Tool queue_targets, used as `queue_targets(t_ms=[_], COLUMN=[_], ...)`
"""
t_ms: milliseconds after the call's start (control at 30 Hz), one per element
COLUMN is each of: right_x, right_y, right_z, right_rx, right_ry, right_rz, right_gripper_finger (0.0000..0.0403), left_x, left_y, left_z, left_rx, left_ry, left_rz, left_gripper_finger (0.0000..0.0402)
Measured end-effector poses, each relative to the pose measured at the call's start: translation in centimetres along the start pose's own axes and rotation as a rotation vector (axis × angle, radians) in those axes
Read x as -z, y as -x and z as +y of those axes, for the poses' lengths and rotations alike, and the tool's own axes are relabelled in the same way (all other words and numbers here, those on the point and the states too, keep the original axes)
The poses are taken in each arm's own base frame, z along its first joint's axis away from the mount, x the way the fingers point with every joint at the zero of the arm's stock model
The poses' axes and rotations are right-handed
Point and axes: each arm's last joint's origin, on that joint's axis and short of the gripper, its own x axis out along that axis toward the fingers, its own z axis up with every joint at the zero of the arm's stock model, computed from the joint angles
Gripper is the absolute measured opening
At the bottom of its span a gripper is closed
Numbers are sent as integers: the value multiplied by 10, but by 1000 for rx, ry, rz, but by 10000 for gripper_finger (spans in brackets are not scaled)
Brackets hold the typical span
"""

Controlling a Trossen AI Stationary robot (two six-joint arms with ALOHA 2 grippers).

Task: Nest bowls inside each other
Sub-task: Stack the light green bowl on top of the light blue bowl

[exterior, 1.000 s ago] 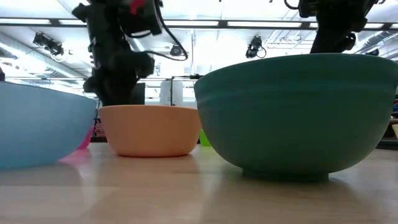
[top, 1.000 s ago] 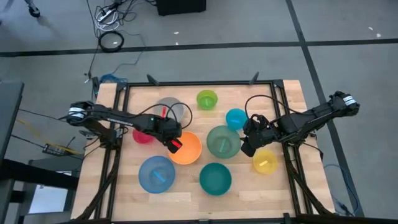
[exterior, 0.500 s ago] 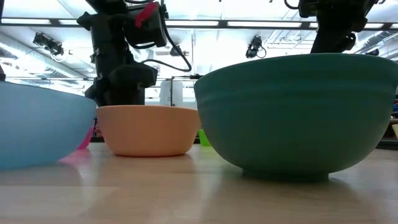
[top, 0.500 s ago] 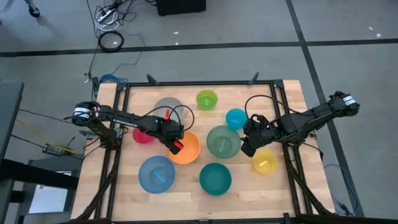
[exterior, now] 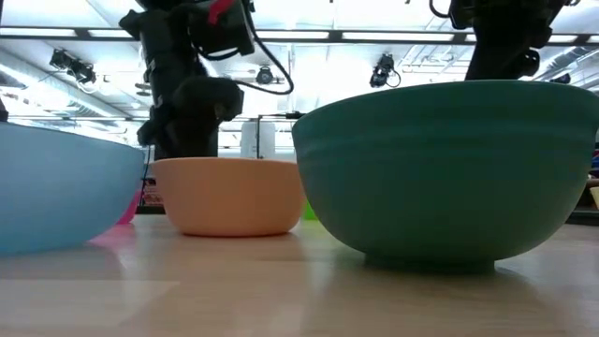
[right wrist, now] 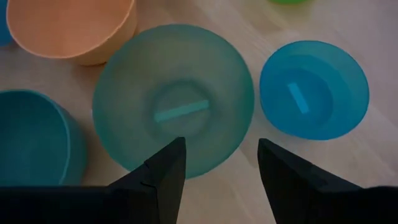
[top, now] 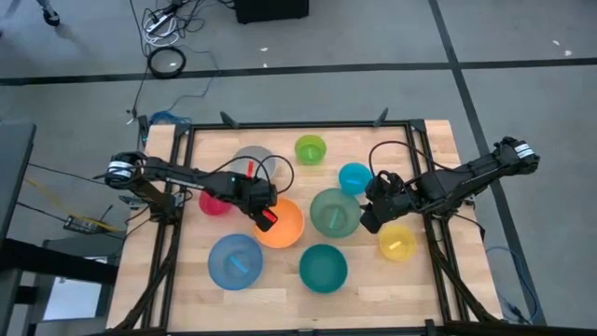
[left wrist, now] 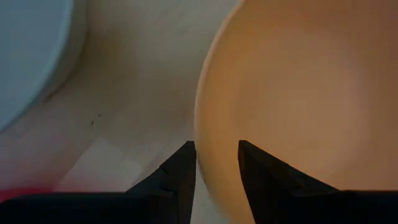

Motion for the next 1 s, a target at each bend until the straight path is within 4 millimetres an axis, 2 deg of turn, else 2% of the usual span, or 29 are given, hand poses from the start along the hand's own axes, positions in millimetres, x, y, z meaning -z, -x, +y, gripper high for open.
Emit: queue_targets(t_ms=[167,400,500,600,733,933,1000], right_x=[3,25,31,34,35,35,35], right_y=[-4,-25,-34,-43,-50,-58,-60], right_z=[-2,-11,-10,-6,-9,-18,-22], right_rx=[12,58,21,-48,-43,8,24], right_ry=[-34,-128,-170,-207,-230,-252,-261], right_rz=[9,82,84,48,16,12,15], right_gripper_finger=[187,187,187,187,187,187,187], left_x=[-8,-19,-29,-36,-35,-4,7], left_y=[13,31,45,76,134,214,231], left_z=[-6,-13,-20,-28,-26,1,11], left_rx=[4,5,42,103,171,260,277], left_ry=[-24,-78,-123,-180,-224,-182,-167], left_rz=[-15,-58,-105,-200,-391,-674,-744], left_gripper_finger=[129,129,129,129,129,129,129])
